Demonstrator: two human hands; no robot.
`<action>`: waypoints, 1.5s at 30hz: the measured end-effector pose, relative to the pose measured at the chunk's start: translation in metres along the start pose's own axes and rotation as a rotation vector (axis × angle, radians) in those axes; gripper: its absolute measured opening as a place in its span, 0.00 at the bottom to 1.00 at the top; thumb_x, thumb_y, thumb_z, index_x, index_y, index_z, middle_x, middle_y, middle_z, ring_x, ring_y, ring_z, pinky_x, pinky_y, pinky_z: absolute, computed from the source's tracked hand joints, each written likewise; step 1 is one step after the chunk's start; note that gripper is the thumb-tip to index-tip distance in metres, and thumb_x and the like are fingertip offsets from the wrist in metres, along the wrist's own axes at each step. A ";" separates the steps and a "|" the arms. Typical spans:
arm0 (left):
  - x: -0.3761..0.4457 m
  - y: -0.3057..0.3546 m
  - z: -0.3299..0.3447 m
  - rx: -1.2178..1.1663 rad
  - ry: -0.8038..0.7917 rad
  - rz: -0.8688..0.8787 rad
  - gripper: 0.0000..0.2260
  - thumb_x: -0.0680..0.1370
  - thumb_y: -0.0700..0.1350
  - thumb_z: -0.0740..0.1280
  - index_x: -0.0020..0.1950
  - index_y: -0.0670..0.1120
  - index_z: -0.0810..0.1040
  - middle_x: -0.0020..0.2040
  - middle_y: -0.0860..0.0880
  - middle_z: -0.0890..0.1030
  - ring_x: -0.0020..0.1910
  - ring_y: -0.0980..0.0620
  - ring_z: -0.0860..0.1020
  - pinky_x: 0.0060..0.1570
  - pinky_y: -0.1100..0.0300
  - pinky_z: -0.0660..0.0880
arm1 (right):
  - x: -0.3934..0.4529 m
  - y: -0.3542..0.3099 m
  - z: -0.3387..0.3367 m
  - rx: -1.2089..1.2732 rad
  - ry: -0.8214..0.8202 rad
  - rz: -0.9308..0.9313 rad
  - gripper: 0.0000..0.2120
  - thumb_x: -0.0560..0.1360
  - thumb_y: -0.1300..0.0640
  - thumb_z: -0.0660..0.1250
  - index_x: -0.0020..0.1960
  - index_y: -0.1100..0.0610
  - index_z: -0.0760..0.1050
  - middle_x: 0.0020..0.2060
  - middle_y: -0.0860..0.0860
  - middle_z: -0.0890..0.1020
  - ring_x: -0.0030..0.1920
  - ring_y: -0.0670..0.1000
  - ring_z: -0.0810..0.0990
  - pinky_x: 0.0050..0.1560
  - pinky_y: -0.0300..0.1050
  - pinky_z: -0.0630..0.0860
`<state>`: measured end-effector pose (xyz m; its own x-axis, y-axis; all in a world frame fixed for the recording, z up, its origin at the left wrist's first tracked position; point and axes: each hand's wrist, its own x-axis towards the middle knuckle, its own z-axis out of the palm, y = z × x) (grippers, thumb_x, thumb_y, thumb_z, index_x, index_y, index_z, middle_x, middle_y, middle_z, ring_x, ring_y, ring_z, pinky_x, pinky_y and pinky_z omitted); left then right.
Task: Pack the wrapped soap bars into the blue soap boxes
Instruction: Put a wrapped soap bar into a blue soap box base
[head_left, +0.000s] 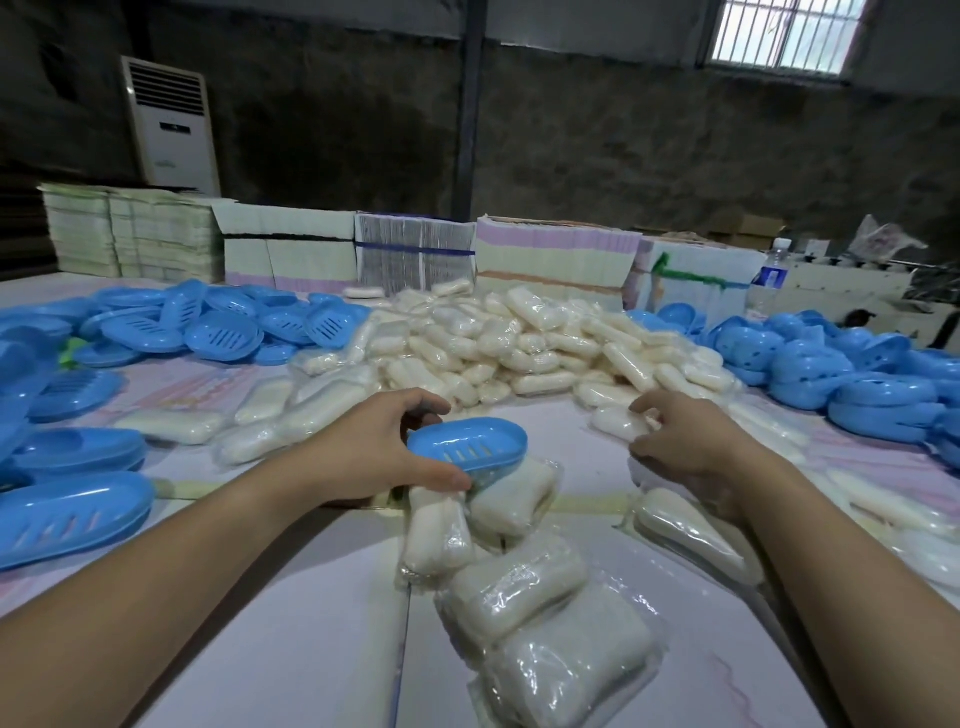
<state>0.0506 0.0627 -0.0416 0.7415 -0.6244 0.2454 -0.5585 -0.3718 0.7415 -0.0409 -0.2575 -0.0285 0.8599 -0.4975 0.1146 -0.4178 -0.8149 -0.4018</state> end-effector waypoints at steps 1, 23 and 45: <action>-0.001 0.001 0.000 -0.002 0.004 0.000 0.33 0.63 0.49 0.84 0.64 0.54 0.75 0.53 0.55 0.79 0.48 0.61 0.79 0.48 0.73 0.74 | 0.000 -0.001 0.001 0.024 0.005 -0.030 0.25 0.69 0.56 0.71 0.65 0.45 0.73 0.56 0.50 0.77 0.44 0.47 0.76 0.35 0.36 0.69; -0.004 0.010 0.011 -0.176 0.001 0.019 0.39 0.51 0.54 0.82 0.60 0.59 0.73 0.54 0.52 0.82 0.53 0.47 0.82 0.58 0.50 0.78 | -0.051 -0.085 0.023 0.399 -0.105 -0.693 0.15 0.66 0.50 0.76 0.52 0.46 0.81 0.48 0.41 0.83 0.50 0.41 0.79 0.46 0.31 0.69; -0.005 0.008 0.009 -0.144 -0.016 0.026 0.30 0.63 0.38 0.84 0.59 0.52 0.74 0.56 0.47 0.81 0.54 0.45 0.79 0.54 0.59 0.77 | -0.048 -0.070 0.017 0.490 -0.108 -0.540 0.09 0.70 0.58 0.76 0.42 0.43 0.84 0.48 0.52 0.84 0.48 0.44 0.79 0.40 0.38 0.76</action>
<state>0.0396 0.0569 -0.0425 0.7205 -0.6443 0.2566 -0.5175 -0.2532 0.8174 -0.0482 -0.1709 -0.0213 0.9435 -0.0123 0.3313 0.2288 -0.6991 -0.6774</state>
